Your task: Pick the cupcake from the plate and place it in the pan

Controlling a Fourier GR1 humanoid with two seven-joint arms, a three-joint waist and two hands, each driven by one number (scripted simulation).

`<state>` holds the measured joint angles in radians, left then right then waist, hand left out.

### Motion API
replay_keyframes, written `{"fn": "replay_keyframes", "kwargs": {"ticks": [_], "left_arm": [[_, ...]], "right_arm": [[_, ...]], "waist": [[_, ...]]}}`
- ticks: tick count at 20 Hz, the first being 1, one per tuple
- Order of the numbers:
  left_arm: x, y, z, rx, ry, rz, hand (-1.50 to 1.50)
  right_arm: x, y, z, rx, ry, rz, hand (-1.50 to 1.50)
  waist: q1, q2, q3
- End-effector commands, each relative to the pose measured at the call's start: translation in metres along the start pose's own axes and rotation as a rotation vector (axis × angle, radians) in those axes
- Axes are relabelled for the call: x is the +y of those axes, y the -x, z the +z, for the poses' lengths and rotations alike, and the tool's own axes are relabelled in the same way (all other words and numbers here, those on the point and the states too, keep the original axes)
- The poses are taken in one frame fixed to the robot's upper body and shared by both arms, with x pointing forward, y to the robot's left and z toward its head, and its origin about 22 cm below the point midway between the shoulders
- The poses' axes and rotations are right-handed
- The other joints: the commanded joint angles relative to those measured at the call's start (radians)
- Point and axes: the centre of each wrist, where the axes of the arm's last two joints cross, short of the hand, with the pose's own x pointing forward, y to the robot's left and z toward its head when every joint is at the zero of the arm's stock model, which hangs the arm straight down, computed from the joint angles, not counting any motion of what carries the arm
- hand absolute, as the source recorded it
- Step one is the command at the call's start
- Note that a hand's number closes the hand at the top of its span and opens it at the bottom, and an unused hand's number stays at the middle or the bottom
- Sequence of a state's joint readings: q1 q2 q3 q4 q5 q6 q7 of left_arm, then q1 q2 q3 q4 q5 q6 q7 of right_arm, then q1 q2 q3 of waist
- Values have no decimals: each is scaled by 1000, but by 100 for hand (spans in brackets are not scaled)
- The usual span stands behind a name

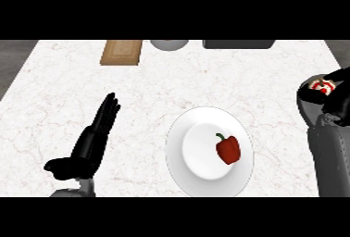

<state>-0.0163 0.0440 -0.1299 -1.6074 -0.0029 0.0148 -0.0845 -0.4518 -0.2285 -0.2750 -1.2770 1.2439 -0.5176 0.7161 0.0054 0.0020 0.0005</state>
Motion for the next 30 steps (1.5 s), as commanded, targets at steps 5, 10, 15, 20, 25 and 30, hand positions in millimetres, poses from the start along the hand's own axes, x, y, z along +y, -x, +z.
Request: {"fn": "replay_keyframes", "kwargs": {"ticks": [5,10,15,20,25,30], "left_arm": [[-6,-6,-10,-8,-8,1,0],[16,5,-9,-9,2,-7,0],[-15,10,-6,-7,21,-6,0],[-3,9,-2,-15,43,11,0],[-16,-3,-16,-27,45,9,0],[-14,0,-14,-19,18,-18,0]], "right_arm": [[5,77,-59,52,225,-29,150],[-9,93,-110,51,237,-19,150],[-3,121,-119,47,241,-30,150],[3,146,-114,243,-264,100,-150],[14,130,-112,210,-344,-97,-150],[5,131,-120,114,-169,-265,-150]], "waist": [[7,4,2],[12,6,1],[21,9,3],[46,20,4],[48,22,7],[33,17,7]]}}
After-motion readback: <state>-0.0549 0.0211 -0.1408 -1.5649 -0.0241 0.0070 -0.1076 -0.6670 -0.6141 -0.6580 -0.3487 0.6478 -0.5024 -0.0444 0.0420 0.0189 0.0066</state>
